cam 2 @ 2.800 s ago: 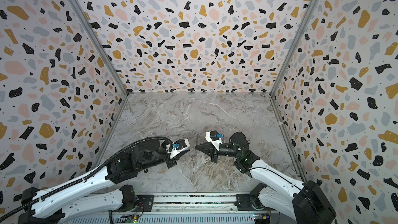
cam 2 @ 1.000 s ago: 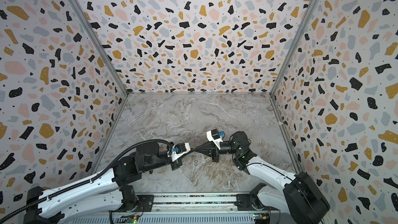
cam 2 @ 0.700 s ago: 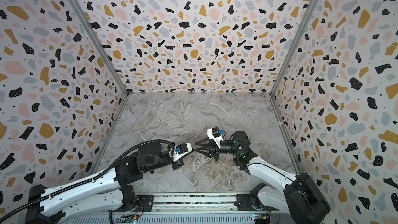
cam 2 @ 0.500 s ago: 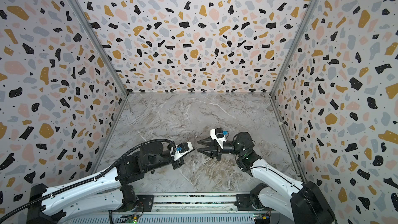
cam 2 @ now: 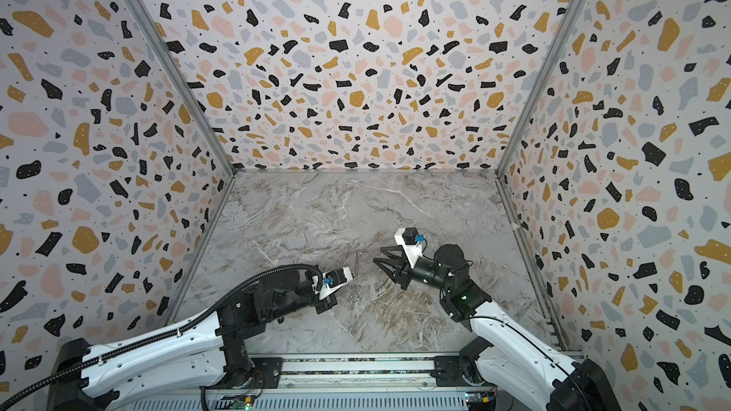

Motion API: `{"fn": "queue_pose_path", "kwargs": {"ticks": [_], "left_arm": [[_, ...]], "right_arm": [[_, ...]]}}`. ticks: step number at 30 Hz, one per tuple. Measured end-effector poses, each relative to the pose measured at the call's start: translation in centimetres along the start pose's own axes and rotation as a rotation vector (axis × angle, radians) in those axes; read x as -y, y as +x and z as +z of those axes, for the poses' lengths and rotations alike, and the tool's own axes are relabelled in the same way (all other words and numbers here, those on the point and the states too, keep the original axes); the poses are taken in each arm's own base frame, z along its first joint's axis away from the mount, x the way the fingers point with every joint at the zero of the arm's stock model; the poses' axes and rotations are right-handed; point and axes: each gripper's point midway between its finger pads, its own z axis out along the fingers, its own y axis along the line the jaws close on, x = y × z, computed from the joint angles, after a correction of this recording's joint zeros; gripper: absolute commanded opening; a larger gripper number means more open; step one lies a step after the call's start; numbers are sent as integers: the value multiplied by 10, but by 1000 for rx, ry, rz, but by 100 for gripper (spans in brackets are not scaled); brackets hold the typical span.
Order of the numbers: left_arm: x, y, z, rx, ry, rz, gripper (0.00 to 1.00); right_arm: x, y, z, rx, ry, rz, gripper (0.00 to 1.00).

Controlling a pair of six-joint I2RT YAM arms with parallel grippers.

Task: Attach keys to a key ring
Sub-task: Pass the keyring.

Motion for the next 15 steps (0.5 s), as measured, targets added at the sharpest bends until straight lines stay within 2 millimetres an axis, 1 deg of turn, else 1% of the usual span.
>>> {"fn": "queue_pose_path", "kwargs": {"ticks": [3, 7, 11, 15], "left_arm": [[2, 11, -1, 11, -20, 24, 0], [3, 22, -2, 45, -46, 55, 0], [6, 29, -3, 76, -61, 89, 0], [5, 27, -5, 104, -75, 118, 0]], "right_arm": [[19, 25, -5, -54, 108, 73, 41], [36, 55, -14, -108, 219, 163, 41], [51, 74, -23, -136, 321, 239, 41], [67, 87, -31, -158, 427, 302, 41]]}}
